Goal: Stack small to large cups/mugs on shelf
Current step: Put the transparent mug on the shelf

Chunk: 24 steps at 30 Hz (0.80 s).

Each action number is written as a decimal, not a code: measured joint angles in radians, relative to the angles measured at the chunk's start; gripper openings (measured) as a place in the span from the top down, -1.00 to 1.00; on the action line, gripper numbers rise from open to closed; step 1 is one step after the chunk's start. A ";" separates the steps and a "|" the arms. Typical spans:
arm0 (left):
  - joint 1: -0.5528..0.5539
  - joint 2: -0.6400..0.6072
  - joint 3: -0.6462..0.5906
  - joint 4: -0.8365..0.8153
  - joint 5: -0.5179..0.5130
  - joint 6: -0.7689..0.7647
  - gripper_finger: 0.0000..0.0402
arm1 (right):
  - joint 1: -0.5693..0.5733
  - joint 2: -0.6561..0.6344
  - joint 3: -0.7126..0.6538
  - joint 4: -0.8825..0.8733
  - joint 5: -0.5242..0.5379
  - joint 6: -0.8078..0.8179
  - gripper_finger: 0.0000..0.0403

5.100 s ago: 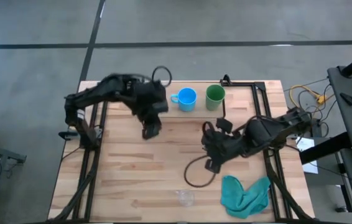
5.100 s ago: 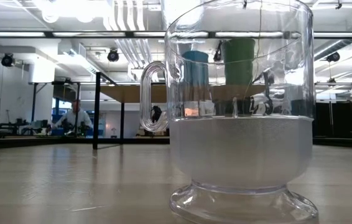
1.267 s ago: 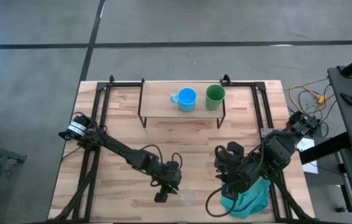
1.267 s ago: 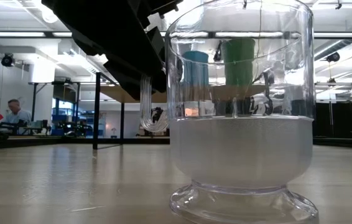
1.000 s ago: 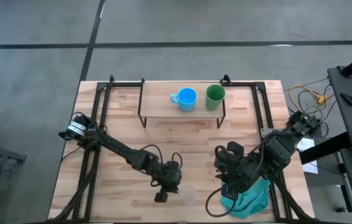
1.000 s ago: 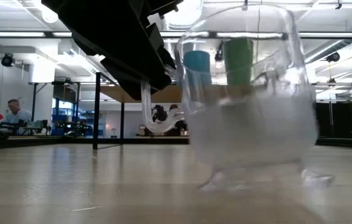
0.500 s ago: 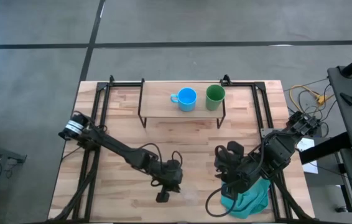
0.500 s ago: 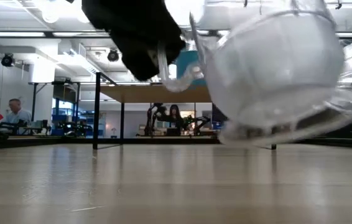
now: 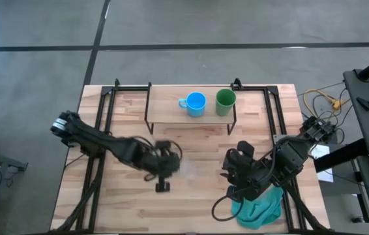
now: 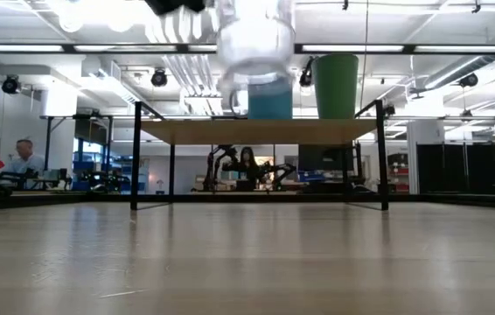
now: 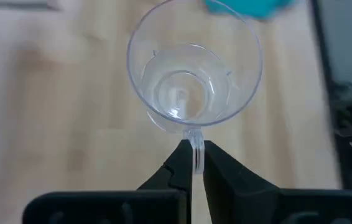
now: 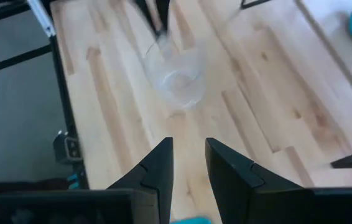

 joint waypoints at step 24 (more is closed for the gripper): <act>0.519 -0.253 0.119 -0.417 0.042 0.373 0.94 | -0.040 -0.001 0.000 0.035 0.020 -0.003 0.56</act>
